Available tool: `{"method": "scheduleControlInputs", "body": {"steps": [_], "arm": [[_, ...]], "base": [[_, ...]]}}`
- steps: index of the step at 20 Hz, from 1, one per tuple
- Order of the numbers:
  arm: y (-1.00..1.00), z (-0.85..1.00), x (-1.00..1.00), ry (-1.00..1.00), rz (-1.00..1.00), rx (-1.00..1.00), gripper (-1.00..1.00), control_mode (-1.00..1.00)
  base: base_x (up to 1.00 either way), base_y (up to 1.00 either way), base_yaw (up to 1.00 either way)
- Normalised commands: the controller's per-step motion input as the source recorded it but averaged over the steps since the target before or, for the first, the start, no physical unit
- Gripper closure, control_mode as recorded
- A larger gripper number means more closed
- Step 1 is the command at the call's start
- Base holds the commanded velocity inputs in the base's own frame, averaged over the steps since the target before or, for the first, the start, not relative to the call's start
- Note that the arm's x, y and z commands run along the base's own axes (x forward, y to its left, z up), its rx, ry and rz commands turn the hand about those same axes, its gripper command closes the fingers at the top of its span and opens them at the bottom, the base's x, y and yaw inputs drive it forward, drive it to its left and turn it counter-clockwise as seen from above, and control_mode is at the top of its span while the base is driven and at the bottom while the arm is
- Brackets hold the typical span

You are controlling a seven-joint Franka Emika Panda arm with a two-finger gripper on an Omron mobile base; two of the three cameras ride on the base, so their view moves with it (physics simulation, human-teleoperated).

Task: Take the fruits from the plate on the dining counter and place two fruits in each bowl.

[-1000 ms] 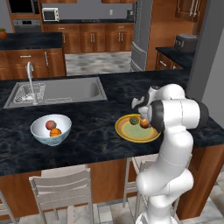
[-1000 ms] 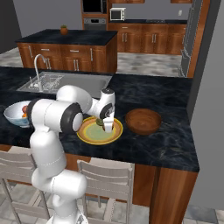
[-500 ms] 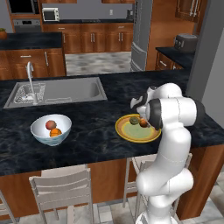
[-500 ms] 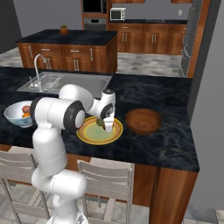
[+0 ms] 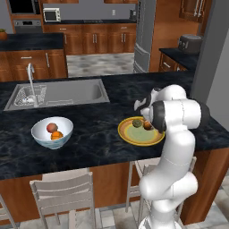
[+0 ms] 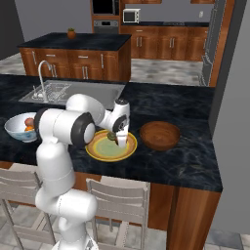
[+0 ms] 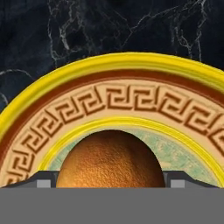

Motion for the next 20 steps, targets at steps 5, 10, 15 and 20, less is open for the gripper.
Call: {"method": "scheduleControlInputs", "body": {"steps": [5, 10, 15, 20], "arm": [[-0.14, 0.47, -0.09, 0.00, 0.00, 0.01, 1.00, -1.00], [-0.28, 0.87, -0.02, 0.00, 0.04, 0.01, 1.00, -1.00], [-0.52, 0.66, -0.09, 0.00, 0.06, 0.00, 1.00, -1.00], [-0.81, 0.15, -0.06, 0.00, 0.10, 0.00, 1.00, -1.00]], "base": [[0.00, 0.00, 0.00], [0.00, 0.00, 0.00], [0.00, 0.00, 0.00], [0.00, 0.00, 0.00]]}}
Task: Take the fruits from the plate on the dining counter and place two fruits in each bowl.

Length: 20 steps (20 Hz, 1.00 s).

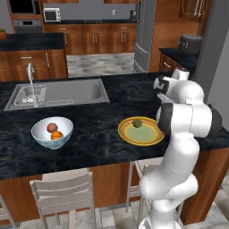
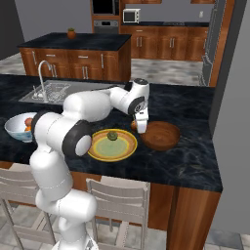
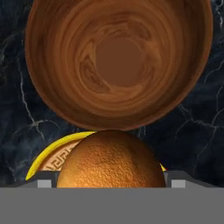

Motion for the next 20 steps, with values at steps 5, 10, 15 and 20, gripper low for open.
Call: {"method": "scheduleControlInputs", "body": {"steps": [5, 10, 15, 20], "arm": [[-0.69, -0.02, 0.00, 0.00, 0.09, 0.00, 1.00, -1.00], [-0.32, -0.22, 0.00, -0.01, 0.07, -0.03, 1.00, -1.00], [-0.09, -0.28, 0.09, 0.00, 0.03, -0.01, 1.00, -1.00], [-0.01, -0.36, 0.12, 0.00, 0.01, -0.04, 1.00, -1.00]], "base": [[0.00, 0.00, 0.00], [0.00, 0.00, 0.00], [0.00, 0.00, 0.00], [0.00, 0.00, 0.00]]}}
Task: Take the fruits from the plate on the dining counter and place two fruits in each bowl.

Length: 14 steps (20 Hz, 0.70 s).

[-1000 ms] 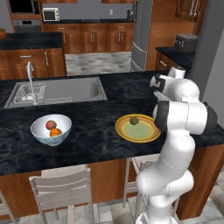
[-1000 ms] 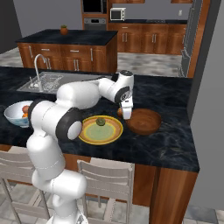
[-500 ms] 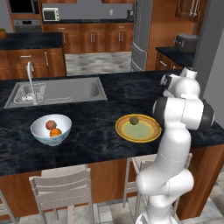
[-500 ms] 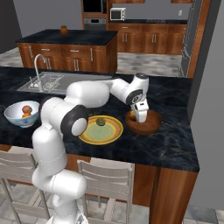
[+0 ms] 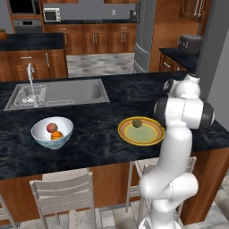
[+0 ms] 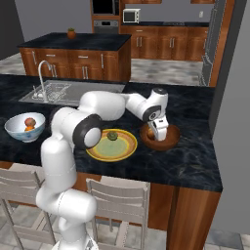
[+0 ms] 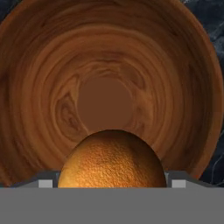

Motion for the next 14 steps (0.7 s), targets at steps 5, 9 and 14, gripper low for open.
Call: {"method": "scheduleControlInputs", "body": {"steps": [5, 9, 14], "arm": [[-0.01, -0.23, 0.07, 0.00, 0.00, -0.06, 1.00, -1.00], [-0.09, -0.14, 0.06, 0.00, 0.00, -0.01, 1.00, -1.00], [-0.15, -0.05, 0.06, 0.00, 0.00, 0.00, 1.00, -1.00]], "base": [[0.00, 0.00, 0.00], [0.00, 0.00, 0.00], [0.00, 0.00, 0.00]]}}
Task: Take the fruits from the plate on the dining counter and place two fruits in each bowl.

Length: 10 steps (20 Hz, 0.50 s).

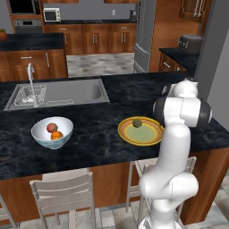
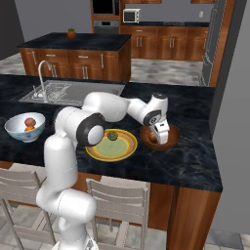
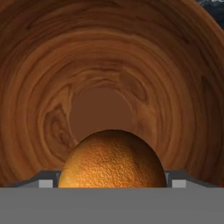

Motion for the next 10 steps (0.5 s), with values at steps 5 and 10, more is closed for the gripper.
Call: {"method": "scheduleControlInputs", "body": {"steps": [5, 10], "arm": [[-0.12, -0.03, 0.06, 0.00, 0.00, 0.00, -1.00, -1.00], [-0.03, 0.00, 0.08, 0.00, 0.00, 0.00, -1.00, -1.00]], "base": [[0.00, 0.00, 0.00], [0.00, 0.00, 0.00]]}}
